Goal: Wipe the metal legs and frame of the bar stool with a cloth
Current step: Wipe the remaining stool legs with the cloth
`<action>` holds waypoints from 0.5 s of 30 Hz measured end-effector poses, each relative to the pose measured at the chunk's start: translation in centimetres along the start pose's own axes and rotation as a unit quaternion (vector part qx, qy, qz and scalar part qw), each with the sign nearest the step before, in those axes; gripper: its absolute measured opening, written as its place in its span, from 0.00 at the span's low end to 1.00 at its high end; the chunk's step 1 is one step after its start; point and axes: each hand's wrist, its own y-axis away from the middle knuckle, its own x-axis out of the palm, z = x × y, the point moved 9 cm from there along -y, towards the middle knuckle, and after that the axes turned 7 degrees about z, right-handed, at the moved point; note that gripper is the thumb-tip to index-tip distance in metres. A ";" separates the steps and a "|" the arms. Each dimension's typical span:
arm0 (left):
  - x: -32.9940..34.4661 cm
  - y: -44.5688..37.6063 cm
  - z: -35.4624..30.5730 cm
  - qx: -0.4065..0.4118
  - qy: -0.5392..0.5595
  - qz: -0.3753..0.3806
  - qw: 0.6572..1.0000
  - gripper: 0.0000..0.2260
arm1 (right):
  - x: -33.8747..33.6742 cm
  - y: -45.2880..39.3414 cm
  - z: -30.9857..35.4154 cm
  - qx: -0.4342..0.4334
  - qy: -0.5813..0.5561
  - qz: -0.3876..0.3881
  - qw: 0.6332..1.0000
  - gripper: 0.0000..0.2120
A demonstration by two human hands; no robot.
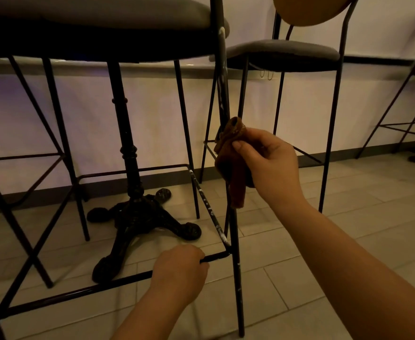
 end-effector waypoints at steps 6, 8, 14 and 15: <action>-2.5 -0.6 -1.1 0.009 0.040 -0.034 0.999 0.16 | 0.1 -0.7 0.0 0.001 0.011 -0.005 1.000 0.11; -3.9 -0.7 -1.8 0.021 0.078 -0.053 0.995 0.14 | 0.1 -0.8 -0.2 0.004 0.014 0.004 1.000 0.10; -5.9 -1.6 -1.8 0.019 0.298 -0.091 0.950 0.15 | 0.2 -1.0 0.2 0.004 0.014 0.025 1.000 0.11; -6.0 -1.9 -2.0 0.017 0.338 -0.094 0.936 0.15 | 0.1 -1.0 0.3 0.006 0.011 0.026 1.000 0.12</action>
